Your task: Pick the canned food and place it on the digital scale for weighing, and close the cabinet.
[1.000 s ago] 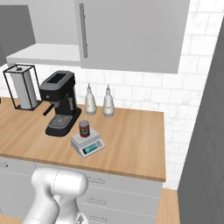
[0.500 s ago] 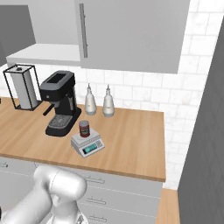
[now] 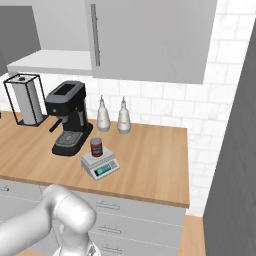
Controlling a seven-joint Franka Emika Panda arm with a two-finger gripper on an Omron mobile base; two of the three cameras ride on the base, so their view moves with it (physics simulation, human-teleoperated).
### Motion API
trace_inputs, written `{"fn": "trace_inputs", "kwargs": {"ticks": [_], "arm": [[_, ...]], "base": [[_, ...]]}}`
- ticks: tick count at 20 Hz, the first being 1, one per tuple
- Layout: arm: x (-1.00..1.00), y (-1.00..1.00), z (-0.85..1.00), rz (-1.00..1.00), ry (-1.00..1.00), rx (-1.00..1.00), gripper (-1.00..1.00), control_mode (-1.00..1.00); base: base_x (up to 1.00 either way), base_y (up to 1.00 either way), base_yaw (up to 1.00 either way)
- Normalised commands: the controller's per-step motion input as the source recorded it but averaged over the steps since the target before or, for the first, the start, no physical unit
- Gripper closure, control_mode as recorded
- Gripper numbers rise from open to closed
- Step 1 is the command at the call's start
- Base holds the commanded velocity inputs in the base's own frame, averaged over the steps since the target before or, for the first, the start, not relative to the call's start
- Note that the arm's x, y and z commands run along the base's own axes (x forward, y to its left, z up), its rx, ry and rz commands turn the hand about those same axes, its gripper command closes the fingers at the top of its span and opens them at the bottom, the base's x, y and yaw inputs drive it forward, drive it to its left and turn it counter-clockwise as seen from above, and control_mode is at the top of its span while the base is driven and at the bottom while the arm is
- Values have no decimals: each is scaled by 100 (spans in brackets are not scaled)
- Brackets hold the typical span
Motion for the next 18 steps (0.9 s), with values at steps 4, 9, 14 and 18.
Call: {"fn": "trace_inputs", "kwargs": {"ticks": [4, 9, 14, 18], "arm": [[0, -57, 42, -26, -14, 6, -100, -100], [22, -90, 30, -26, -8, 12, -100, -100], [3, -100, 11, -21, 0, 26, -100, -100], [5, -100, 8, -13, 0, 31, -100, -100]], "base": [[0, 0, 0], [0, 0, 0], [0, 0, 0], [0, 0, 0]]}}
